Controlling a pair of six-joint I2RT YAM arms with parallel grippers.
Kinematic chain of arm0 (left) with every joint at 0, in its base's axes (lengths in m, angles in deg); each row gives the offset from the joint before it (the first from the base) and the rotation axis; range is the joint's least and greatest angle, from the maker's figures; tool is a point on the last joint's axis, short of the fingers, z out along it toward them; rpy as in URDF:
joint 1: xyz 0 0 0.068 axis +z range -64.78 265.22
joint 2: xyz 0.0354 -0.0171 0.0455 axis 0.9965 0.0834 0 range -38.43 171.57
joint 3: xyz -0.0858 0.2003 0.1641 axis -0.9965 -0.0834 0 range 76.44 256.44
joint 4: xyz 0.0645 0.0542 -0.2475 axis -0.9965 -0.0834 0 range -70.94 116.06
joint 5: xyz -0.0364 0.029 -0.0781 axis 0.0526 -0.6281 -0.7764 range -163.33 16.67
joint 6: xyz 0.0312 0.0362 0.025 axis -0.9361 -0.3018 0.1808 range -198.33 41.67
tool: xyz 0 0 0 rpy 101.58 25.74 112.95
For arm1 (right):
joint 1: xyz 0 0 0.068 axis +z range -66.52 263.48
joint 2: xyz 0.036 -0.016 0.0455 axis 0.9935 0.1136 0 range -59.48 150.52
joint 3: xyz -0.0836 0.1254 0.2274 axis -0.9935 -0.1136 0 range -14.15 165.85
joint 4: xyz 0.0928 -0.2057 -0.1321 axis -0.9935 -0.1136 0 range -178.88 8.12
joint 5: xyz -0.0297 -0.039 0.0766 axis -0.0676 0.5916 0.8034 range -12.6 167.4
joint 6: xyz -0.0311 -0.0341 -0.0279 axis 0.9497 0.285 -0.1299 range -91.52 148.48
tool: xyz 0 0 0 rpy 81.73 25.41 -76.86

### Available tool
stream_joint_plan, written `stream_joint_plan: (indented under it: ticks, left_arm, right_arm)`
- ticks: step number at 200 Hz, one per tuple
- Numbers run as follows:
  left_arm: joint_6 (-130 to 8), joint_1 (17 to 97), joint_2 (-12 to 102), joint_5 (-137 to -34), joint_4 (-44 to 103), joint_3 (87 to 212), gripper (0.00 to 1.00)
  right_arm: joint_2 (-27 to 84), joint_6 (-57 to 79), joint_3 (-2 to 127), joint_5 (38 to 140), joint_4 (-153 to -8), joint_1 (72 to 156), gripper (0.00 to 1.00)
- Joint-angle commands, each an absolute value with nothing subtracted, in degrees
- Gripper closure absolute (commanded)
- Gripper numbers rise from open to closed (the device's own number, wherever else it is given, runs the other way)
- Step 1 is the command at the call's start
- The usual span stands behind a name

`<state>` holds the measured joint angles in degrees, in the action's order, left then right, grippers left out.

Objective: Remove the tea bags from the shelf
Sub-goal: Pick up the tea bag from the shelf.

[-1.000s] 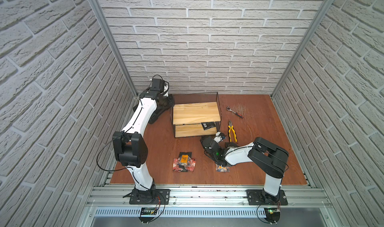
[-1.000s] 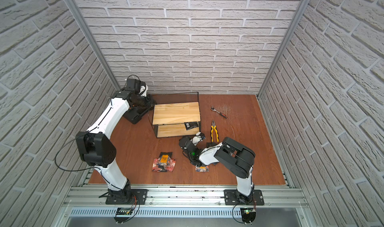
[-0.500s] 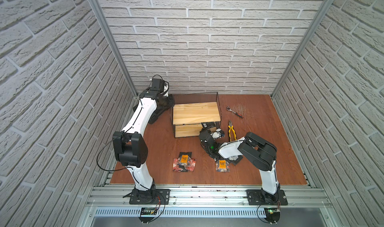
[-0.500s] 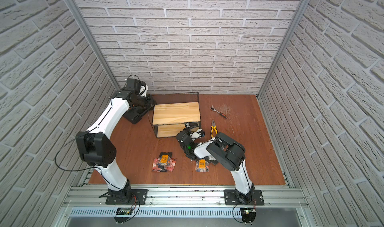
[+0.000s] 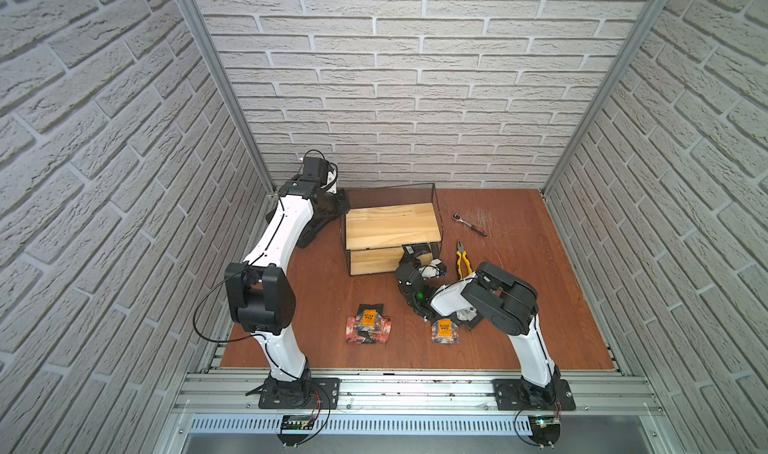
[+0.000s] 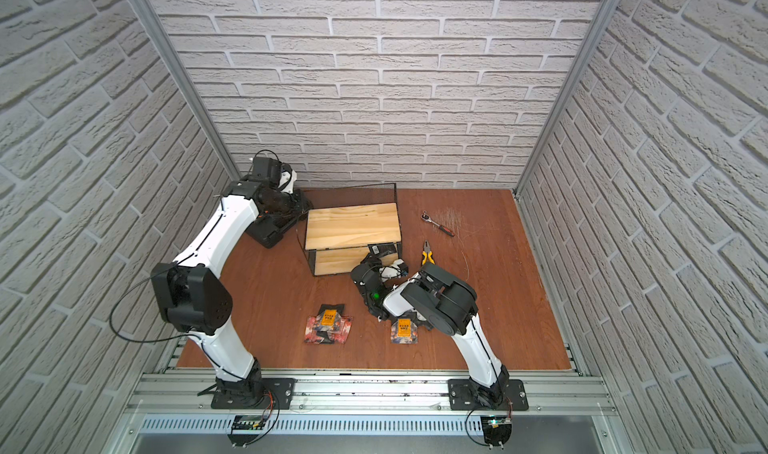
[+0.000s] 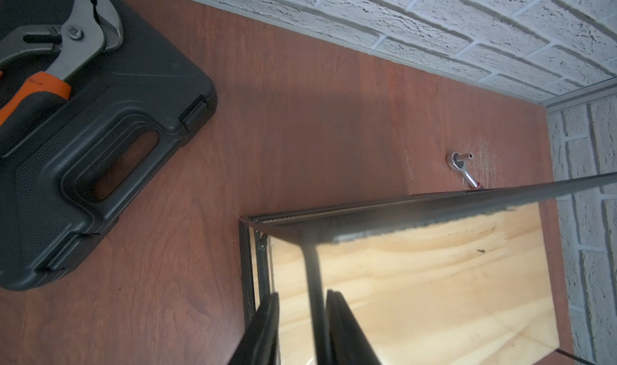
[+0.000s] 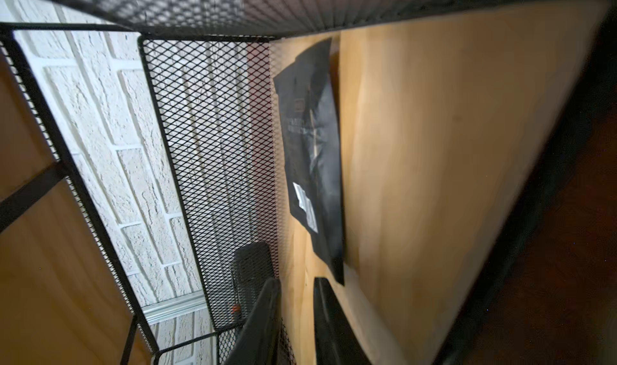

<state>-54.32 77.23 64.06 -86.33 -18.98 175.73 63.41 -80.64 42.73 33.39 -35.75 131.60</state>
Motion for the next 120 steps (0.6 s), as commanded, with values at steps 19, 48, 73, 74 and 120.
stream_joint_plan:
  ticks: [19,48,73,74,120]
  left_arm:
    - [-56.3,78.0,66.3,-85.4,-24.0,175.8,0.71]
    - [-56.4,78.1,66.3,-85.5,-24.1,175.9,0.71]
    - [-56.7,78.2,66.2,-85.5,-24.3,175.7,0.71]
    - [-56.7,78.2,66.2,-85.5,-24.2,175.7,0.71]
    - [-56.9,78.3,66.2,-85.7,-24.3,175.6,0.71]
  right_arm:
    - [63.8,-77.7,44.5,29.5,-28.6,130.9,0.76]
    - [63.9,-80.2,45.3,27.9,-31.9,130.5,0.75]
    - [65.0,-82.2,46.0,25.9,-32.7,129.9,0.75]
    - [65.0,-82.3,46.1,25.9,-32.8,129.9,0.74]
    - [65.4,-86.7,48.0,24.3,-38.7,128.8,0.60]
